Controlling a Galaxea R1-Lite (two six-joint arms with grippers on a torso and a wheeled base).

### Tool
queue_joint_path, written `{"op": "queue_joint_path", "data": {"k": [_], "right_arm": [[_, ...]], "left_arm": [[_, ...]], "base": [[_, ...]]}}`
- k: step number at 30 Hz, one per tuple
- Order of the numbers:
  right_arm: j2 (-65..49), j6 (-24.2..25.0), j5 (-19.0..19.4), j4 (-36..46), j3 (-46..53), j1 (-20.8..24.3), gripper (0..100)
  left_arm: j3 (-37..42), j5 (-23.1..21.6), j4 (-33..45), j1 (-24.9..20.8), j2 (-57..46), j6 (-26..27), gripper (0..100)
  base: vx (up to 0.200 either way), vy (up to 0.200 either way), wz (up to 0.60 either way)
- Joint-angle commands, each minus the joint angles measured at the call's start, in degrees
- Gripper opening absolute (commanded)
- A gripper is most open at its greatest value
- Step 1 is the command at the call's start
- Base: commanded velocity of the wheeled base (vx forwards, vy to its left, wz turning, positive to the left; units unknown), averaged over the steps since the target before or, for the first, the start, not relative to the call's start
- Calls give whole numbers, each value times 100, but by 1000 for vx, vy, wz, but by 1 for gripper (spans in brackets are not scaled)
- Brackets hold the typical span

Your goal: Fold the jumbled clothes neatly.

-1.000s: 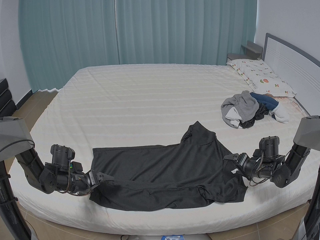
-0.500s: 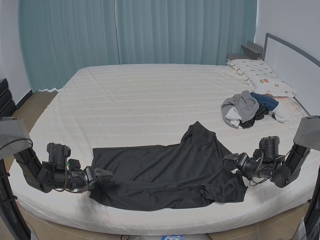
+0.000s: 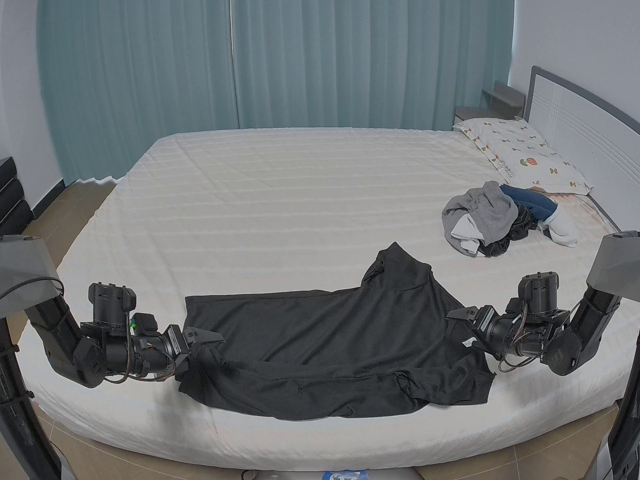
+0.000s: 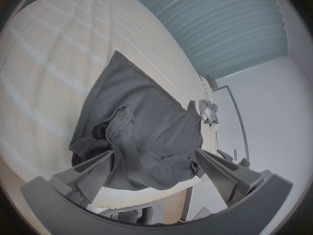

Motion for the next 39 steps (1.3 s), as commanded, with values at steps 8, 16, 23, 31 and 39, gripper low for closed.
{"op": "queue_joint_path", "data": {"k": [8,16,23,31,39], "right_arm": [[10,5,4,1,0,20,100],[10,5,4,1,8,38,100],[19,-13,-5,1,8,38,100],[28,-13,-5,1,8,38,100],[28,-13,4,1,8,47,100]], "left_arm": [[-63,1020,-68,-512,633,379,100],[-230,1196,-77,-512,572,-139,100],[-282,1319,-51,-161,431,-148,0],[-256,1319,-15,-90,378,-87,0],[-212,1249,-15,-108,326,45,0]], "base": [[0,0,0],[0,0,0],[0,0,0],[0,0,0],[0,0,0]]}}
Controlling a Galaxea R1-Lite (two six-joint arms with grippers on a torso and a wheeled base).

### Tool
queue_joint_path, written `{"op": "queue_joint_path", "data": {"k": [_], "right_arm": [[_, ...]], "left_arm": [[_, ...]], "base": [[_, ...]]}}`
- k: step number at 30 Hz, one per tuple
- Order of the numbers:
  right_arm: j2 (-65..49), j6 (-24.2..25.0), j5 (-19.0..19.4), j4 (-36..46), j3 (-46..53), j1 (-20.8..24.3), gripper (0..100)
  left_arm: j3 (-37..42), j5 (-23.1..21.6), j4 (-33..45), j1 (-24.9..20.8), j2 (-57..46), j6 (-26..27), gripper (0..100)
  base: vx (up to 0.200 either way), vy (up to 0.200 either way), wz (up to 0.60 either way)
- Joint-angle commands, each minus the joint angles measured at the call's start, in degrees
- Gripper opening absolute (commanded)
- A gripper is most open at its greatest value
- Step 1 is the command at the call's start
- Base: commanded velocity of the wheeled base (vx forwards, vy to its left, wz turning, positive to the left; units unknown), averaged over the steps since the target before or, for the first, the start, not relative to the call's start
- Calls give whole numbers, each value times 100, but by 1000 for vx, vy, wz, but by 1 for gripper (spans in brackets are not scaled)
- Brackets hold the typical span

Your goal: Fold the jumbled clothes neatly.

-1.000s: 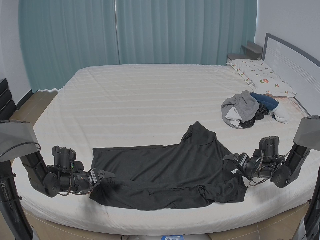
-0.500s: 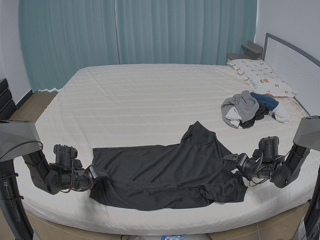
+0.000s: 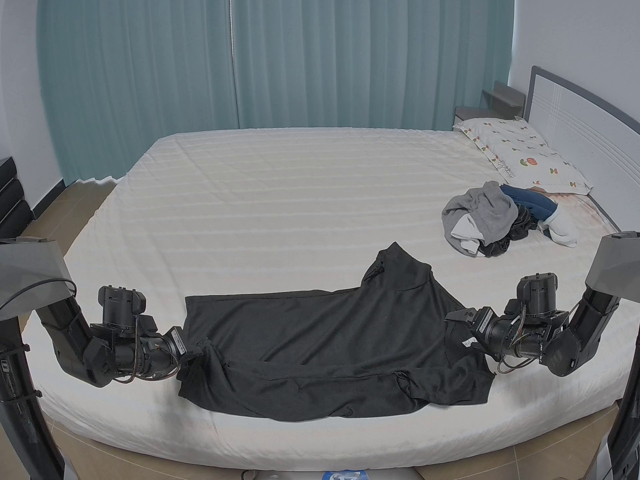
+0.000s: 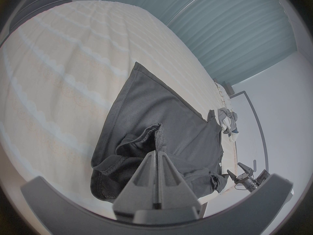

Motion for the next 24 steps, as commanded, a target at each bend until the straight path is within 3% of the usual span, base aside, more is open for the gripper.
{"op": "queue_joint_path", "data": {"k": [1,12,13,15,19,24], "right_arm": [[7,3,6,-2,0,9,100],[7,3,-3,-2,0,0,100],[7,3,-3,-2,0,9,100],[7,3,-3,-2,0,9,100],[-2,3,-11,-2,9,9,100],[-2,-6,-20,-2,17,18,100]], "left_arm": [[-48,-3,4,-3,-27,-14,0],[83,-3,417,32,-809,197,0],[92,-3,910,41,-967,593,0],[66,-3,1428,41,-1099,883,0],[22,15,1938,50,-1327,1111,0],[-22,67,2993,296,-1776,1885,0]], "base": [[0,0,0],[0,0,0],[0,0,0],[0,0,0],[0,0,0],[0,0,0]]}}
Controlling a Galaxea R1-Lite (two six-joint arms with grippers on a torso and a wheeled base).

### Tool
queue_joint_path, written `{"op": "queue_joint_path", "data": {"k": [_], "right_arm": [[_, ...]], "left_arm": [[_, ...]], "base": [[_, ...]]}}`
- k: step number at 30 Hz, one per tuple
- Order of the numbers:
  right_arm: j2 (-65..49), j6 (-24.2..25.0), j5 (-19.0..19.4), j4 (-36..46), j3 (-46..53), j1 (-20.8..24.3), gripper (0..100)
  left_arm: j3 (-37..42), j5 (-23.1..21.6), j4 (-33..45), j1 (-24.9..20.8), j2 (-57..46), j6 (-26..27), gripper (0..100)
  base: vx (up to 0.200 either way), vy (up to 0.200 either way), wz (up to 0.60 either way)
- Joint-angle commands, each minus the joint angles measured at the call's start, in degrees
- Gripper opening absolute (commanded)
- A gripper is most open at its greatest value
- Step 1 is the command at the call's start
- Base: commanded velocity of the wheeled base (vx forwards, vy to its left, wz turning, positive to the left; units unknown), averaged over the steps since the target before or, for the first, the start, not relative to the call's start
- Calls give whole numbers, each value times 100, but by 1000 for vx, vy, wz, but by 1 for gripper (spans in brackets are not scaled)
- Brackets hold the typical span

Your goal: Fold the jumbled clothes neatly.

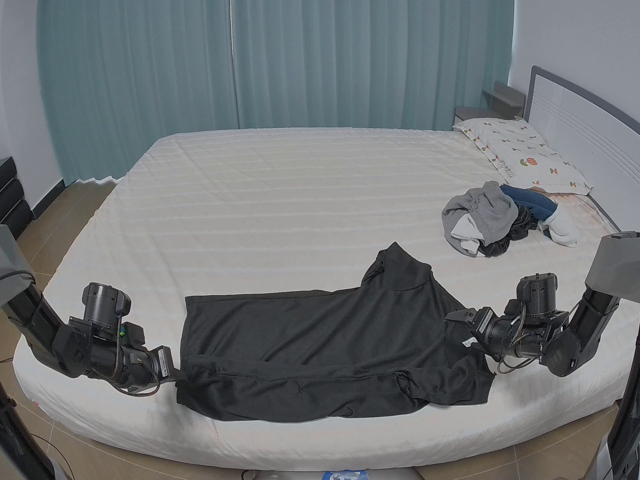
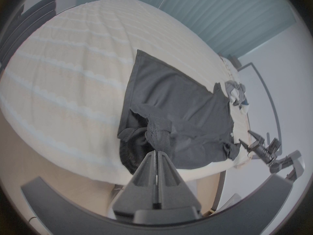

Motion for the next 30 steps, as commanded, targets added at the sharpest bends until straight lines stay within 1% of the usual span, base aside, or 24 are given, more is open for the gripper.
{"op": "queue_joint_path", "data": {"k": [1,2,3,11,15,17,21,27,30], "right_arm": [[-3,-8,-16,-2,21,12,100],[-21,-17,-24,-2,48,3,100],[-29,-26,-24,-2,56,12,100],[-161,-105,-60,42,153,3,100],[-170,-193,-68,227,162,-32,100],[-170,-316,-104,420,136,-50,100],[-205,-606,-394,780,56,-155,100],[23,-791,-376,789,56,-164,100],[208,-799,-376,745,12,-138,100]], "left_arm": [[-61,29,546,195,-563,460,0],[-79,38,784,230,-554,557,0],[-43,29,801,238,-545,566,0],[466,47,784,309,-492,583,0],[633,47,766,423,-220,583,0],[686,38,678,441,-97,583,0],[827,-32,406,441,-9,583,0],[976,-23,-69,441,140,575,0],[1011,-23,-227,441,211,575,0]], "base": [[0,0,0],[0,0,0],[0,0,0],[0,0,0],[0,0,0],[0,0,0],[0,0,0],[0,0,0],[0,0,0]]}}
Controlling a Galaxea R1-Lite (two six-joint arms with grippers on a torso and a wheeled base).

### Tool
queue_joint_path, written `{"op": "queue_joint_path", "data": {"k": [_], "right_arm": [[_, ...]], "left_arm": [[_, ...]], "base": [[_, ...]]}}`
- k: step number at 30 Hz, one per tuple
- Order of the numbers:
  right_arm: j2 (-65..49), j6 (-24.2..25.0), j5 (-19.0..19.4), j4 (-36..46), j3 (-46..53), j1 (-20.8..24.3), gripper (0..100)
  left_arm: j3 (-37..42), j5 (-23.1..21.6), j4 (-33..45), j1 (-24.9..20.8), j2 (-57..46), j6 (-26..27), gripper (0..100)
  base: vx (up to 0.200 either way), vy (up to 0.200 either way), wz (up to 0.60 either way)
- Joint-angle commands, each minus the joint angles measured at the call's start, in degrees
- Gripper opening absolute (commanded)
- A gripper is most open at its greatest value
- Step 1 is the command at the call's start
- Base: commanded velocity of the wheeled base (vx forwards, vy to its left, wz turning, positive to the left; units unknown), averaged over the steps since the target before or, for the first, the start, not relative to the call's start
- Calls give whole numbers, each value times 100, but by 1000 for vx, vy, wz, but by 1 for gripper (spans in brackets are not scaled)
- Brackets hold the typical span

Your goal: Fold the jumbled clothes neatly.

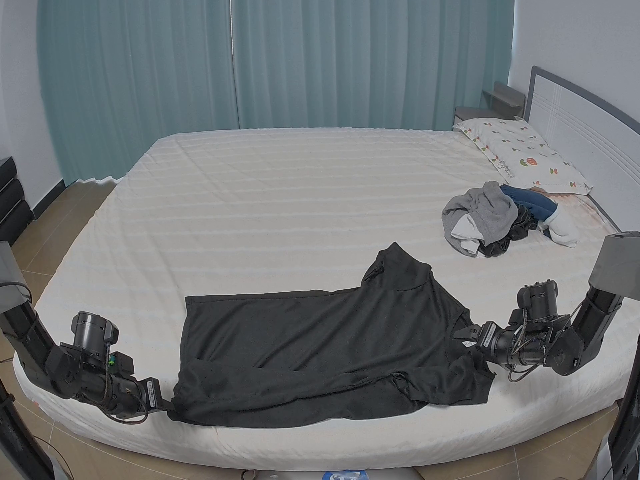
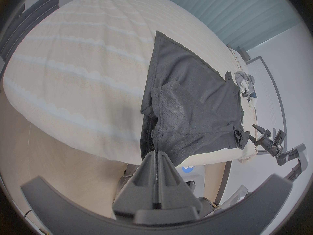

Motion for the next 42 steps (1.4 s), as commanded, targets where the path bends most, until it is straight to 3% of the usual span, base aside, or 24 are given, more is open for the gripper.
{"op": "queue_joint_path", "data": {"k": [1,5,10,11,23,27,32,42], "right_arm": [[496,-34,13,-198,-125,37,100],[803,-131,39,-743,-205,46,100],[935,-183,277,-848,-310,46,100],[926,-210,312,-857,-275,55,0],[619,-113,347,-1068,-73,-104,0],[-32,300,646,-1103,147,-253,0],[-937,326,865,-1059,446,-402,0],[-1420,326,1015,-1015,604,-605,0]], "left_arm": [[85,4,-201,8,220,-41,0],[76,-5,-342,17,229,-85,0],[32,-5,-360,105,229,-94,0],[24,-5,-351,113,220,-94,0],[-100,12,-746,131,159,-849,0],[-135,4,-1107,131,53,-1271,0],[-108,74,-1775,192,-96,-1887,0],[-108,48,-2003,342,-175,-2168,0]], "base": [[0,0,0],[0,0,0],[0,0,0],[0,0,0],[0,0,0],[0,0,0],[0,0,0],[0,0,0]]}}
